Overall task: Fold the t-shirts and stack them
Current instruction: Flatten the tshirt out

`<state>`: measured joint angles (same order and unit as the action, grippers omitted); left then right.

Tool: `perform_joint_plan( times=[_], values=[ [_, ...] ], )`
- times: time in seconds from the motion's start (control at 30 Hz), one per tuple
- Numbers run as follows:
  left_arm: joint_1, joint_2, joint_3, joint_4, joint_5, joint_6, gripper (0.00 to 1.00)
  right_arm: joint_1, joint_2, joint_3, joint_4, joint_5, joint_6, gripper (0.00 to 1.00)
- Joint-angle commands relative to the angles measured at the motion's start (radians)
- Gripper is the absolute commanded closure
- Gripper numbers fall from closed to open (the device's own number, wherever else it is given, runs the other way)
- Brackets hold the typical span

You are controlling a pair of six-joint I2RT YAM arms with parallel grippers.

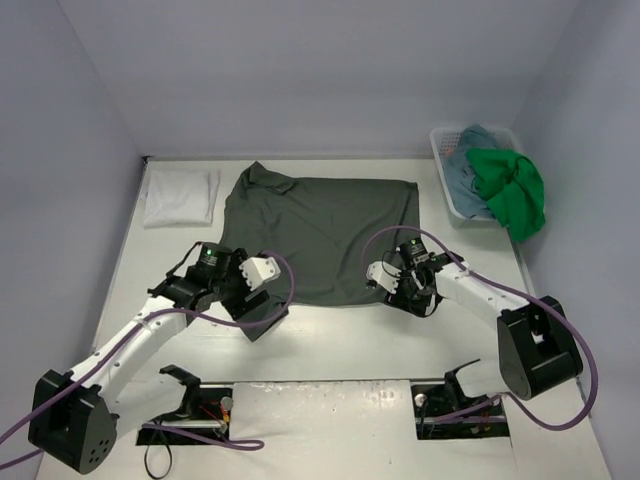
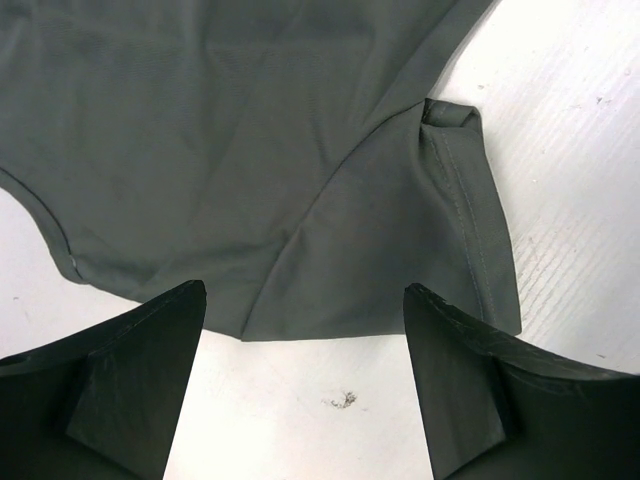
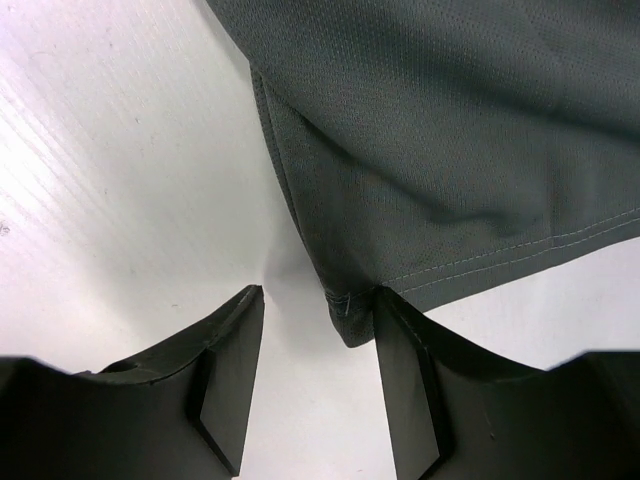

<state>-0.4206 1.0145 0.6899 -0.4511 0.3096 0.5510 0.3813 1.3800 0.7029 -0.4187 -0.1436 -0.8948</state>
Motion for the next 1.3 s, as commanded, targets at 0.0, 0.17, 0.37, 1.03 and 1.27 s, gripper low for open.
perform_joint_plan(
  times=[0.0, 0.17, 0.37, 1.03, 1.27],
  values=[
    [-0.015, 0.018, 0.011, 0.043, -0.001, 0.026, 0.26, 0.008, -0.001, 0.0, -0.02, 0.009, -0.015, 0.56],
    [-0.035, 0.053, 0.002, 0.025, 0.031, 0.018, 0.26, 0.008, 0.04, -0.002, -0.019, 0.009, -0.016, 0.64],
    [-0.053, 0.108, -0.038, 0.011, 0.098, 0.018, 0.25, 0.008, 0.073, 0.0, -0.014, 0.009, -0.016, 0.8],
    [-0.243, 0.219, -0.024, -0.06, 0.091, 0.043, 0.25, 0.008, 0.09, 0.02, -0.003, 0.016, -0.001, 1.0],
    [-0.262, 0.303, -0.047, 0.047, 0.017, -0.002, 0.25, 0.008, 0.05, 0.015, -0.009, 0.019, 0.0, 1.0]
  ],
)
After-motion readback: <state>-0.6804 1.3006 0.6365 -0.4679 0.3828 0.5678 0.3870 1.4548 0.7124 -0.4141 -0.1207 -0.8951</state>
